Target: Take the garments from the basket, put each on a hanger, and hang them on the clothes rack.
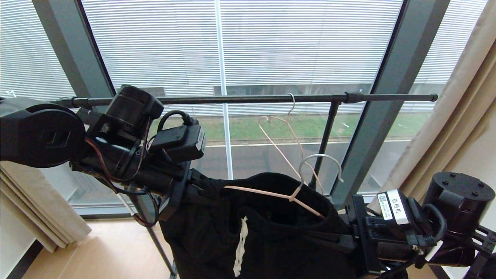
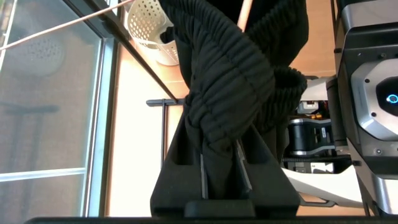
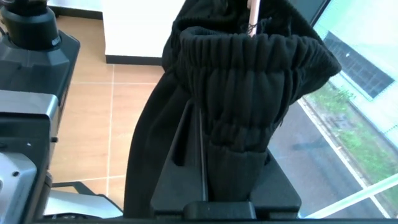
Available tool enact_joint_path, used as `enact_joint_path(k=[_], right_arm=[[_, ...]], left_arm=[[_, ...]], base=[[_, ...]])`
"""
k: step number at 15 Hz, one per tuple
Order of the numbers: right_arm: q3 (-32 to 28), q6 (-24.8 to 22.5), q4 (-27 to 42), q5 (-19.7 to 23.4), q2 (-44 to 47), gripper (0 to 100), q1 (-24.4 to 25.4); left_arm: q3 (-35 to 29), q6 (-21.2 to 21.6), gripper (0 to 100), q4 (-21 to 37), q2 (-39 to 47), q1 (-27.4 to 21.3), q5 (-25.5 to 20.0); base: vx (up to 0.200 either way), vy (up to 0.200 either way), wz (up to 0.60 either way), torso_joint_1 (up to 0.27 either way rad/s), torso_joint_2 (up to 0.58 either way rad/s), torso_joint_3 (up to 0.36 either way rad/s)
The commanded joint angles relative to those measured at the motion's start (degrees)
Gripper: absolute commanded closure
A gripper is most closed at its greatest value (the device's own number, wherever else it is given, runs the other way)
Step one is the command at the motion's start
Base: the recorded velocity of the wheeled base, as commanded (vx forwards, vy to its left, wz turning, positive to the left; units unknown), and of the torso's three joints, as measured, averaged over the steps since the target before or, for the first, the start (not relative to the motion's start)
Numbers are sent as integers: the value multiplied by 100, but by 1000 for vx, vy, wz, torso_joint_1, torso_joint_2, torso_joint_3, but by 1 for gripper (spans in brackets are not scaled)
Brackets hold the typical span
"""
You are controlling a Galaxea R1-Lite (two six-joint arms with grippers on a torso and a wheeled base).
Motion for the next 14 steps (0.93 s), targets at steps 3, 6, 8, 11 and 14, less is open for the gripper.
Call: enact_joint_path(k=[3,6,8,11,14], right_arm=[[-14,43,13,-11,83,100,-87],[-5,-19,-4,-19,145,0,-122],[-31,8,31,-11,145,0,-131],[-40,-10,22,-11,171,0,-385],[-84,-19,22,-11,136,0,-588]], left_arm=[[13,-2,100,-3,-82,-1,-7],[21,-2,100,6,-126,-1,-7],[39,-2,100,-3,-117,-1,-7],[39,-2,100,-3,-126,8,-7],[74,-11,100,-3,-170,43,-7]], base=[[0,0,0,0,0,0],[0,0,0,0,0,0],[0,0,0,0,0,0],[0,0,0,0,0,0],[0,0,0,0,0,0]])
